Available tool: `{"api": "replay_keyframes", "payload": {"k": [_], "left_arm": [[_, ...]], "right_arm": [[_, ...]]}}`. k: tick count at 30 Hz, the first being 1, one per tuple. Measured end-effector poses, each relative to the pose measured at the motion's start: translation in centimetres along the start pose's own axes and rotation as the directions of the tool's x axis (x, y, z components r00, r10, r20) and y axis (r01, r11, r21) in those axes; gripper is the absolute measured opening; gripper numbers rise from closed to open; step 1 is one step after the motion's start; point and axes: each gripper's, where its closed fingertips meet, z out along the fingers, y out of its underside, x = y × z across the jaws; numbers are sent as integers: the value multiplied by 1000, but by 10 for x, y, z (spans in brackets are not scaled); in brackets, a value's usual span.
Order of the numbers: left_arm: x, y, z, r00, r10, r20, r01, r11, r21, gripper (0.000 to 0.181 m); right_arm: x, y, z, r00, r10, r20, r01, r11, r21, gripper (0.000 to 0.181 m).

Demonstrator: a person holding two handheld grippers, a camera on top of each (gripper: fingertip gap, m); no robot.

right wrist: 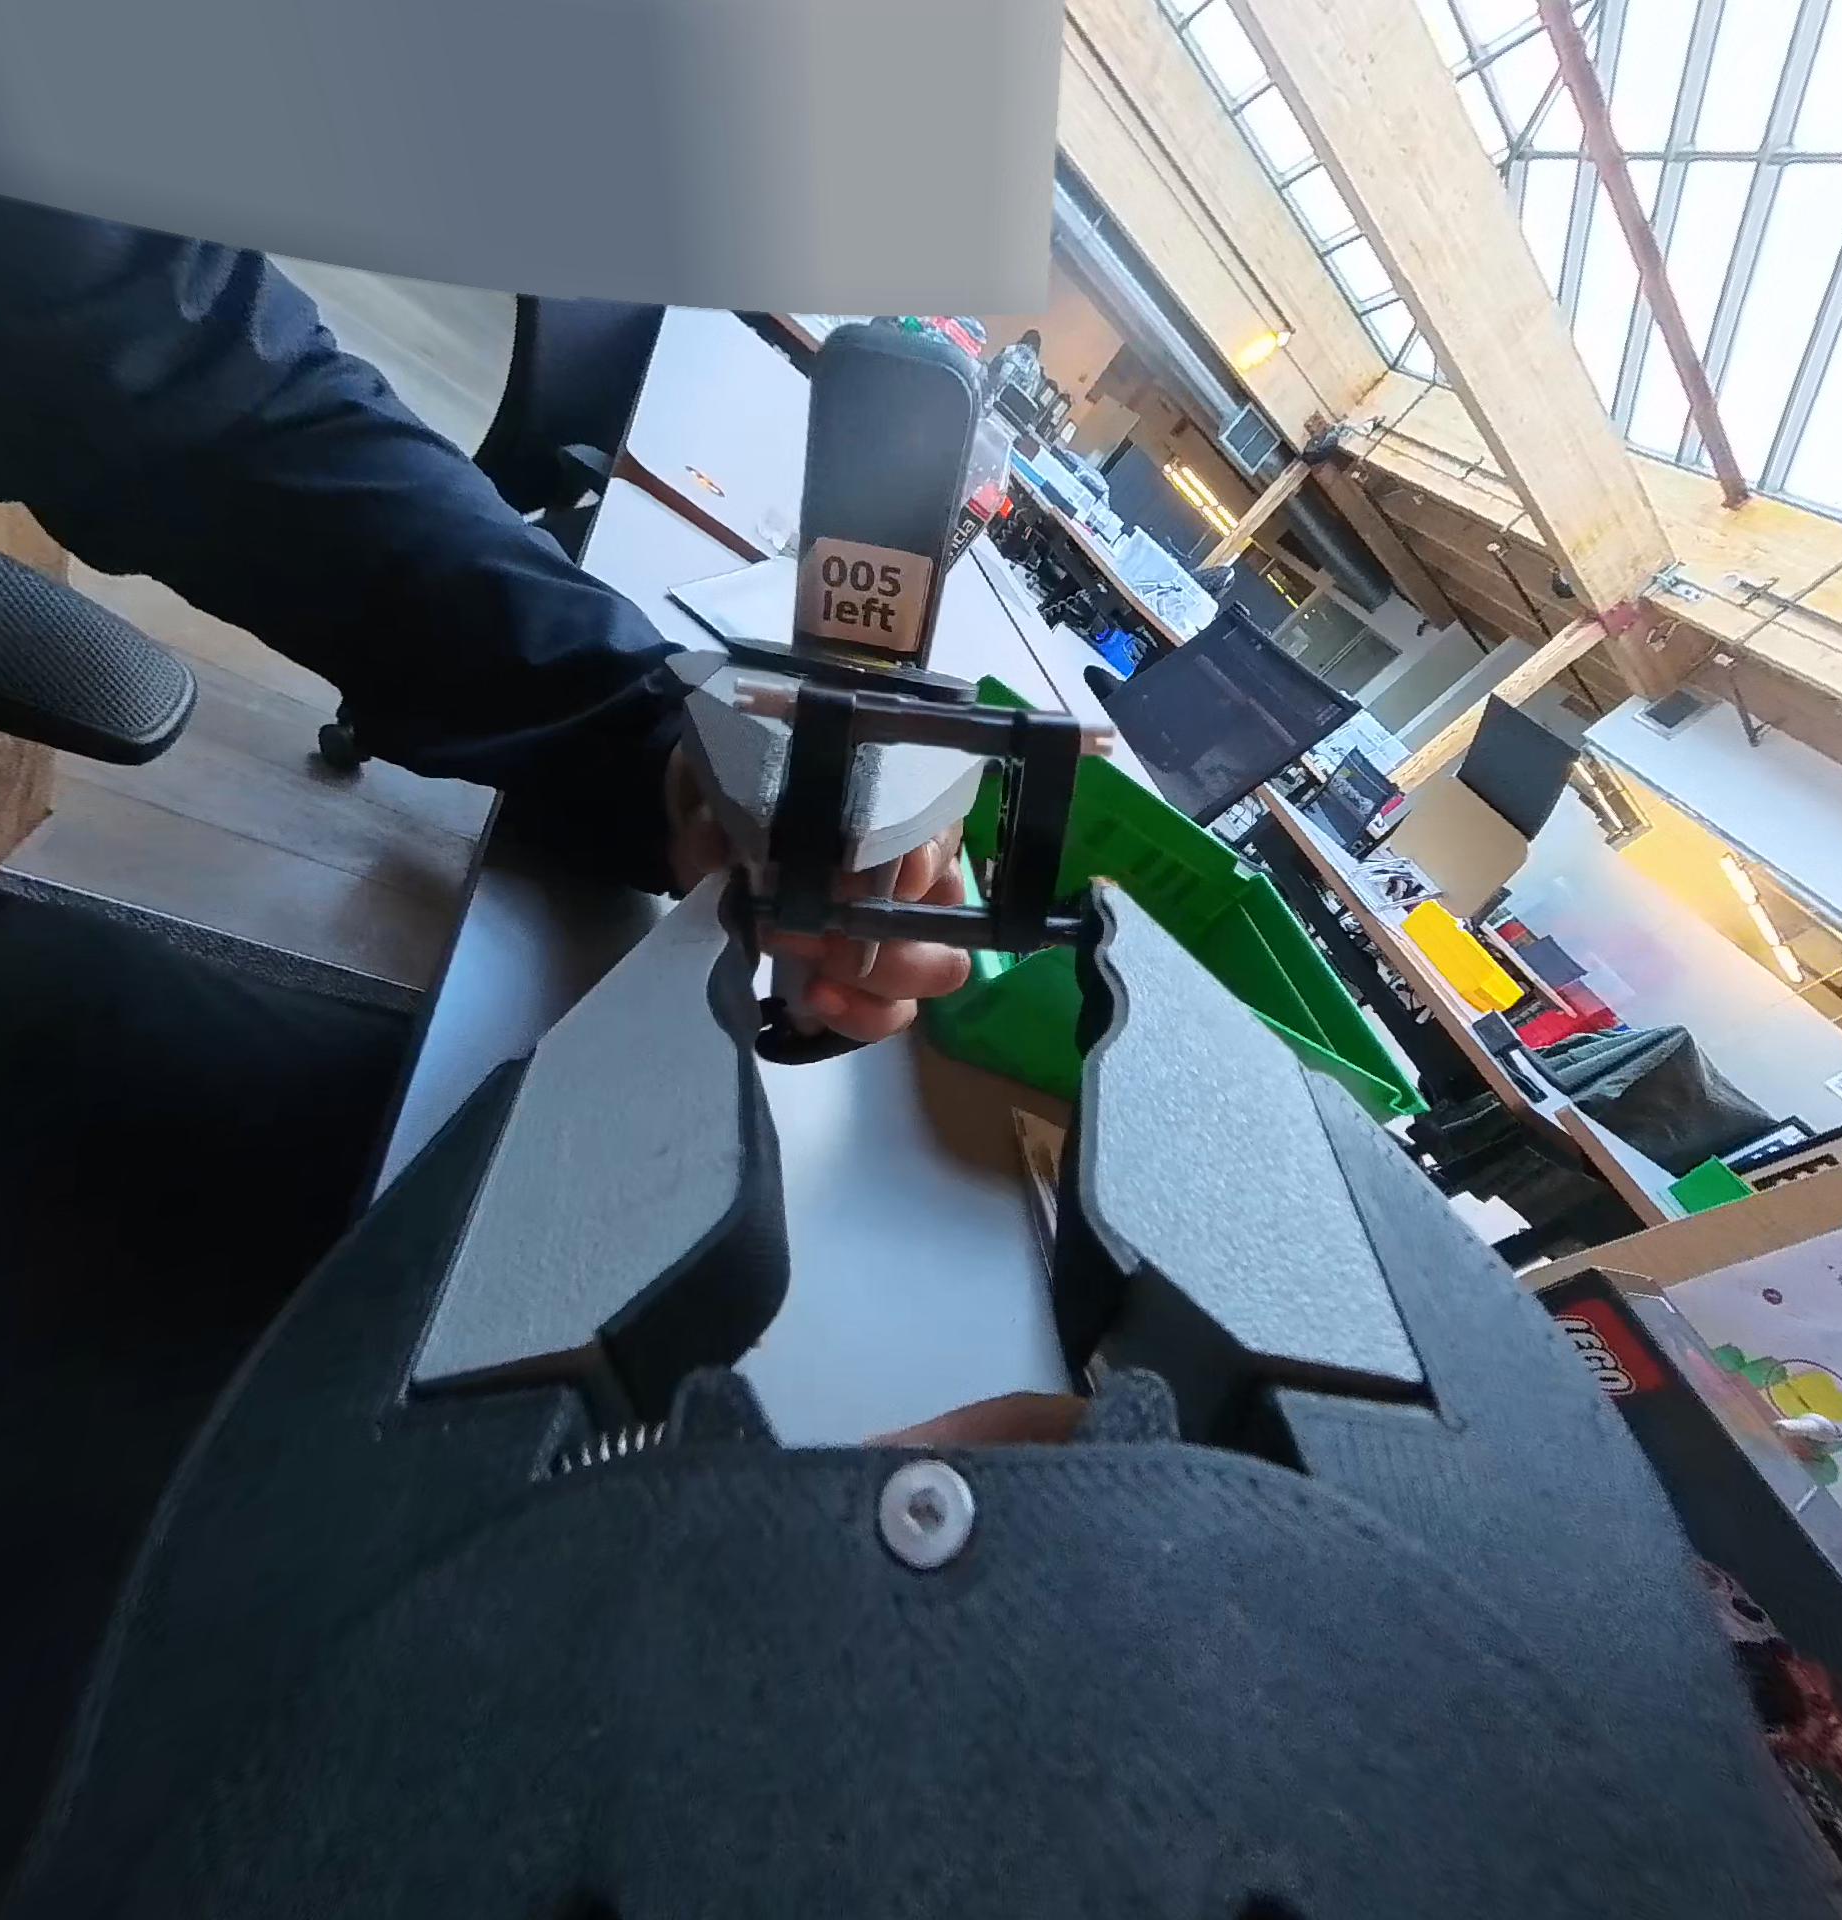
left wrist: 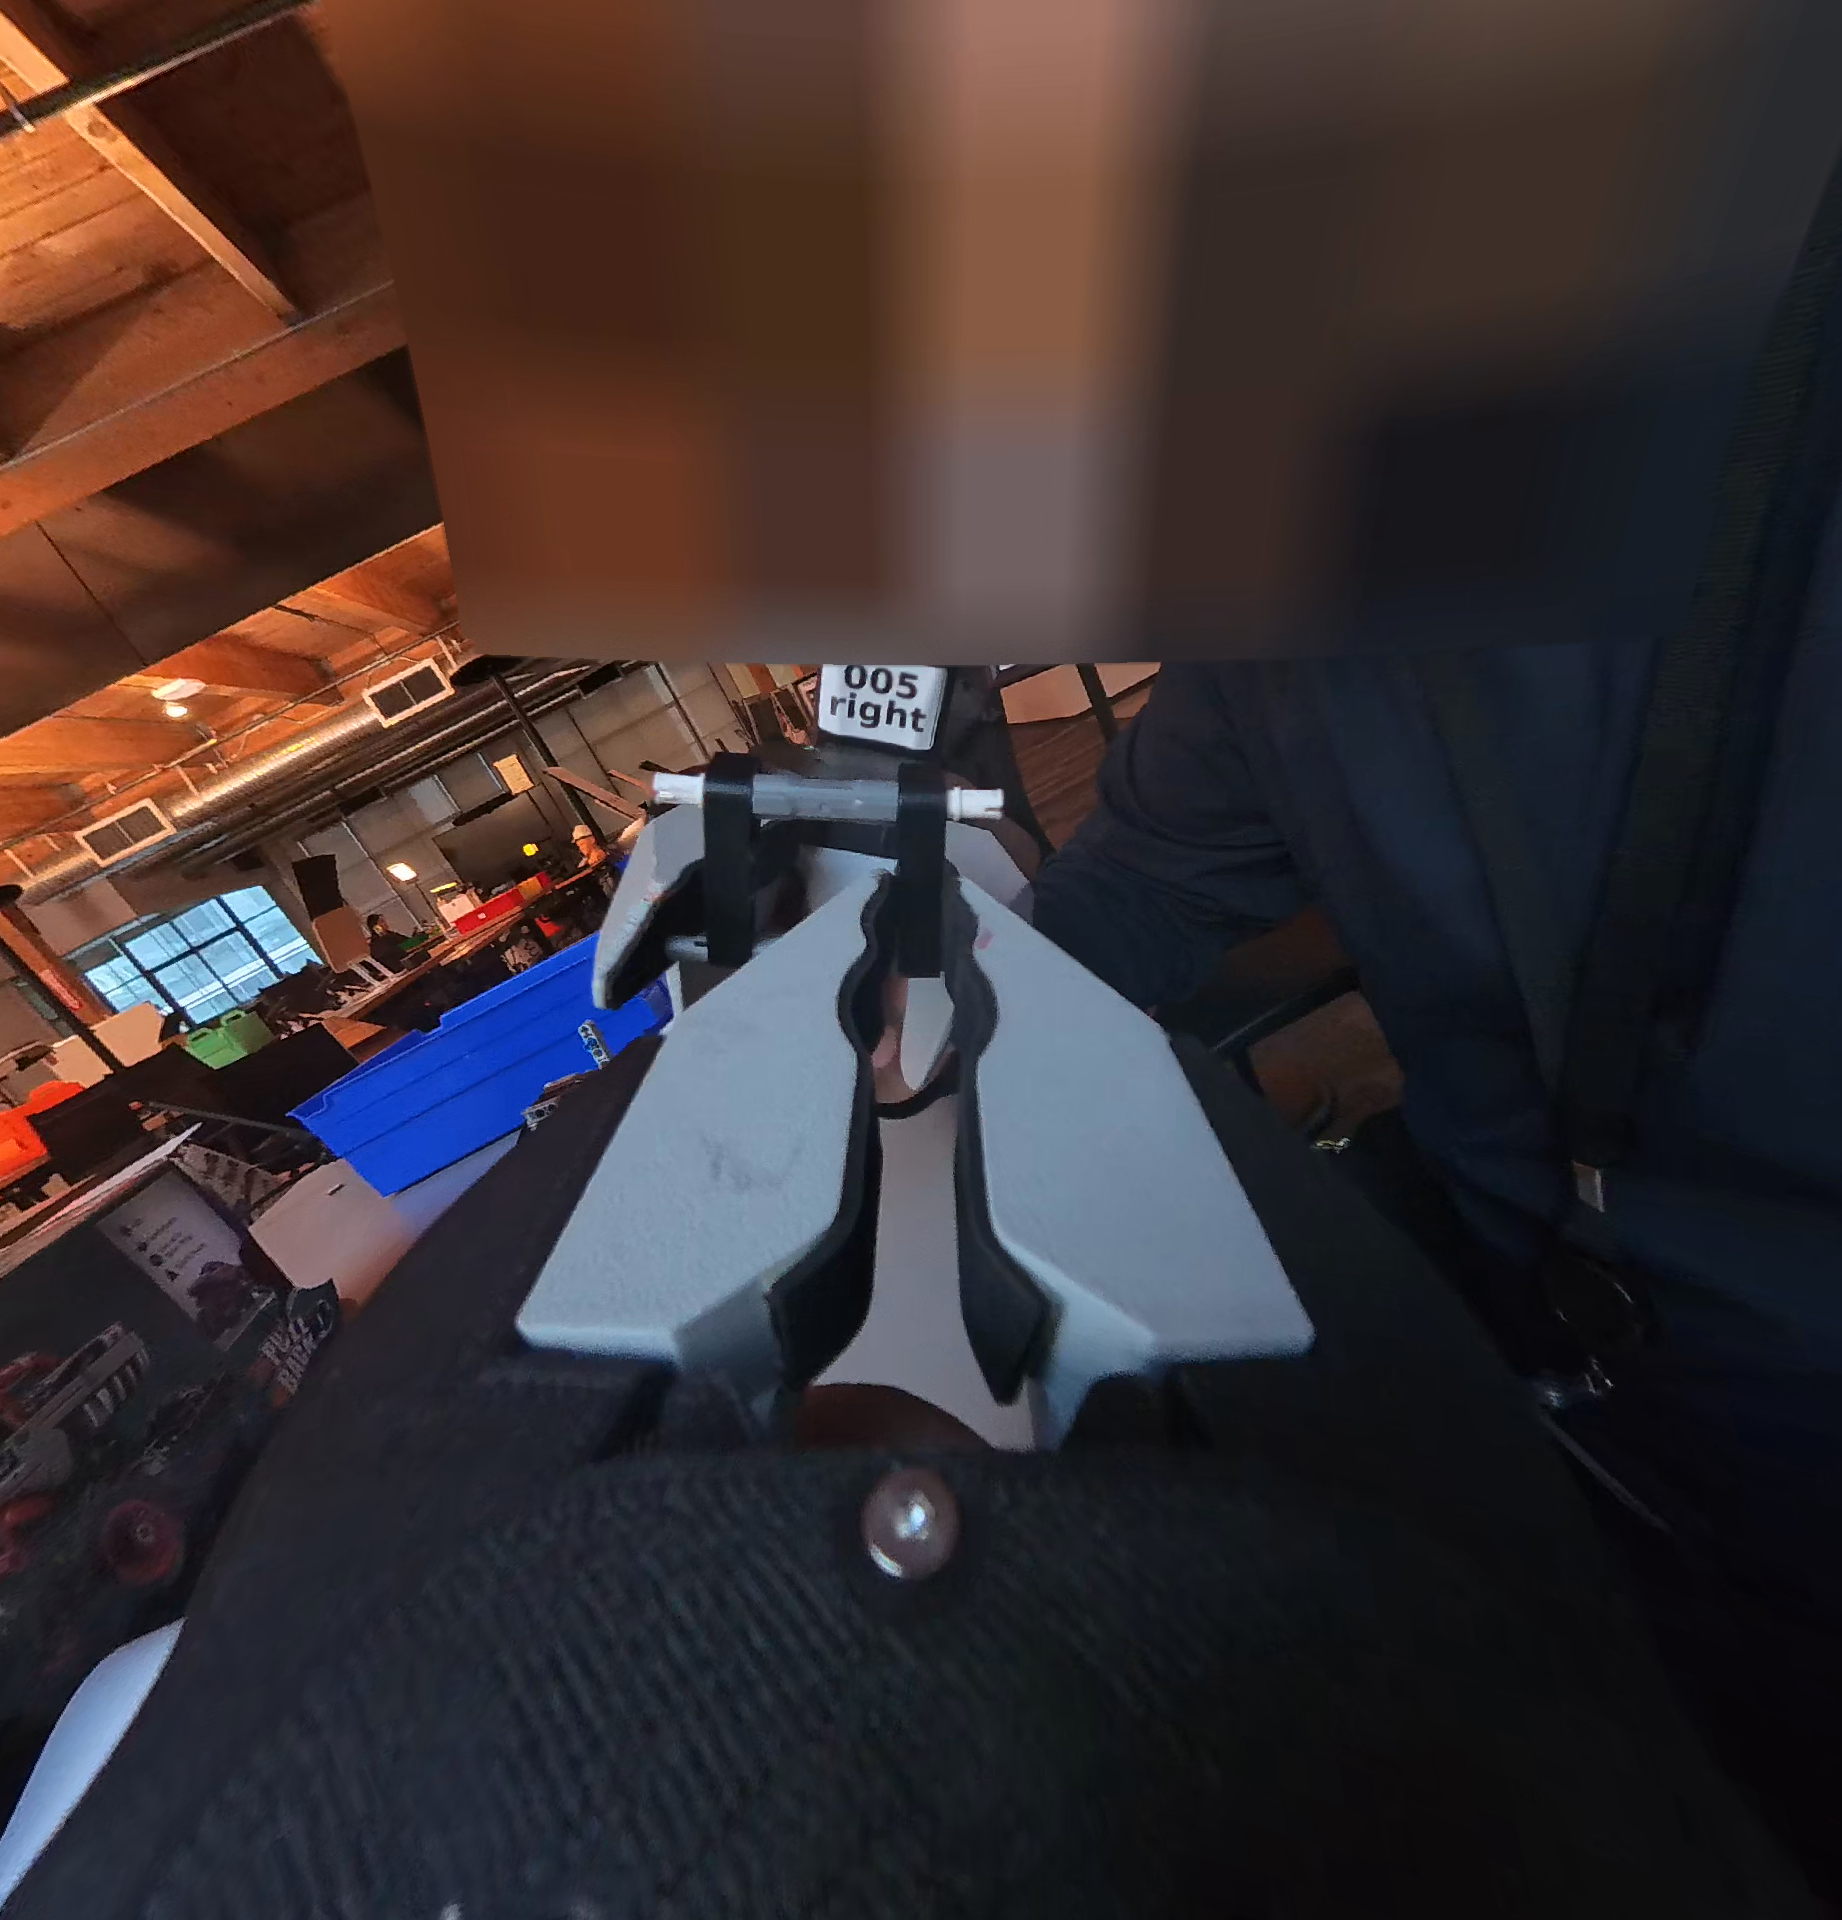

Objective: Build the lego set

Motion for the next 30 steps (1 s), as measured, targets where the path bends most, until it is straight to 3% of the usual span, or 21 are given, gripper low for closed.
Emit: {"api": "replay_keyframes", "payload": {"k": [8,12,14,16,22,27,30], "left_arm": [[-1,-1,1,1000,17,8,-17,1000,4,5],[-4,7,0,998,41,39,-39,997,-69,6],[-8,8,-2,996,48,77,-41,995,-88,15],[-6,12,-4,995,74,60,-66,990,-126,5],[-1,25,-3,976,217,36,-203,950,-236,5],[-2,20,-1,970,237,55,-221,952,-211,5],[-1,13,2,978,198,65,-186,970,-156,5]], "right_arm": [[1,-2,-2,1000,1,-7,-1,1000,12,60],[1,7,0,1000,11,8,-11,1000,-13,61],[1,11,1,1000,-13,5,14,999,-33,61],[5,15,1,998,-54,-27,52,997,-60,61],[-3,23,1,997,-77,22,79,993,-87,61],[-6,12,0,999,-2,49,2,1000,-12,73],[0,8,0,1000,-23,-5,23,1000,2,64]]}}
